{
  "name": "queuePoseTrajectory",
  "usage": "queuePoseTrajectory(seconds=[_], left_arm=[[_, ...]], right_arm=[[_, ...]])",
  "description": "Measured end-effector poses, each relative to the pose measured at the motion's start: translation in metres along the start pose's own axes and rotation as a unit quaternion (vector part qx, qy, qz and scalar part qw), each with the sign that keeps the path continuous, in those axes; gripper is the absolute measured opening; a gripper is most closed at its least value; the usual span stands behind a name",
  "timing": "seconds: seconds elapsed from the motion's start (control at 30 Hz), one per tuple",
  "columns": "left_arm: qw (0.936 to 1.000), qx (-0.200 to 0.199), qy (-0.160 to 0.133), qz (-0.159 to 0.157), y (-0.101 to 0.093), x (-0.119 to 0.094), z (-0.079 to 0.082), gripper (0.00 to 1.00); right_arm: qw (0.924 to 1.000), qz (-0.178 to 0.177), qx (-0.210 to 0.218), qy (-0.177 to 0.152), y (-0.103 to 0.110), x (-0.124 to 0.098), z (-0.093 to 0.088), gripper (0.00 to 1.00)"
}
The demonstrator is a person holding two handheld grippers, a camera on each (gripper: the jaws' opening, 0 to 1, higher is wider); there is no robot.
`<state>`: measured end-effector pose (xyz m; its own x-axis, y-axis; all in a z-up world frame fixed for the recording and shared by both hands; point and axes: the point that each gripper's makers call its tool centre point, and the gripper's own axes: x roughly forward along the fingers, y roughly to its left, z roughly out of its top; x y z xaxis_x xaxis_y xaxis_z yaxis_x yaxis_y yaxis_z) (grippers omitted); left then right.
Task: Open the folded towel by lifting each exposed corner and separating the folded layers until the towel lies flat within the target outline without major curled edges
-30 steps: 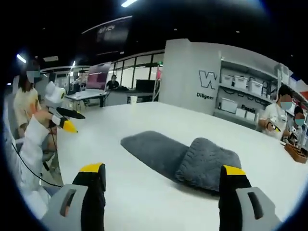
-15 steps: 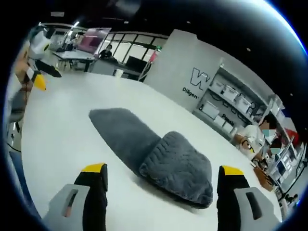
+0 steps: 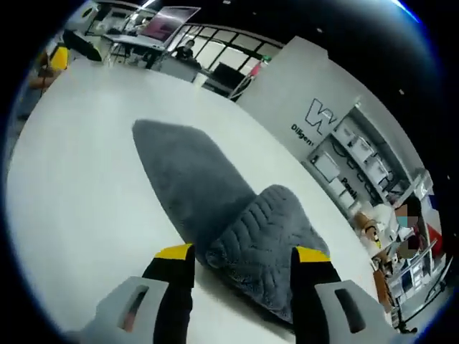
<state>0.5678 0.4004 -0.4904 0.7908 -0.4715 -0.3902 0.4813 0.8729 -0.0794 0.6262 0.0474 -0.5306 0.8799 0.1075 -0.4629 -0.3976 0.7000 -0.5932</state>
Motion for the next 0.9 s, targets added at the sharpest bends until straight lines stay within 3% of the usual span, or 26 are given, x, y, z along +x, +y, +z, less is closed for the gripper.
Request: queuePoseTrajectory(seconds=[0.13,0.4,0.47,0.6,0.67,0.73,0.77,0.8,0.87,0.9], left_arm=[[1.0000,-0.002,-0.002,0.001,0.001,-0.001,0.001,1.00],[1.0000,-0.003,-0.002,-0.001,0.001,0.000,0.000,1.00],[1.0000,-0.002,-0.002,-0.001,0.001,0.000,0.000,1.00],[1.0000,-0.005,-0.002,0.000,0.003,-0.001,0.000,1.00],[1.0000,-0.006,-0.001,0.001,0.004,0.000,-0.001,1.00],[1.0000,-0.006,0.000,0.001,0.004,0.000,-0.001,1.00],[1.0000,-0.006,0.000,0.001,0.004,0.000,-0.001,1.00],[1.0000,-0.006,-0.001,0.000,0.004,0.000,-0.001,1.00],[1.0000,-0.007,-0.001,0.000,0.003,0.001,0.000,1.00],[1.0000,-0.006,-0.001,-0.001,0.003,0.001,0.000,1.00]], right_arm=[[0.9999,0.003,0.001,0.011,0.001,0.005,-0.006,0.40],[0.9987,0.036,-0.035,0.011,0.010,0.009,-0.008,0.08],[0.9988,0.035,-0.035,0.006,0.008,0.008,-0.007,0.05],[0.9958,0.046,0.064,-0.046,-0.010,0.002,0.007,0.02],[0.9873,0.055,0.130,-0.073,-0.022,-0.003,0.011,0.02],[0.9741,0.063,0.194,-0.097,-0.035,-0.008,0.014,0.02],[0.9731,0.065,0.197,-0.100,-0.037,-0.009,0.014,0.02],[0.9623,0.060,0.234,-0.125,-0.054,-0.015,0.015,0.02],[0.9551,0.051,0.255,-0.142,-0.067,-0.018,0.016,0.02],[0.9430,0.045,0.290,-0.156,-0.080,-0.022,0.014,0.01]])
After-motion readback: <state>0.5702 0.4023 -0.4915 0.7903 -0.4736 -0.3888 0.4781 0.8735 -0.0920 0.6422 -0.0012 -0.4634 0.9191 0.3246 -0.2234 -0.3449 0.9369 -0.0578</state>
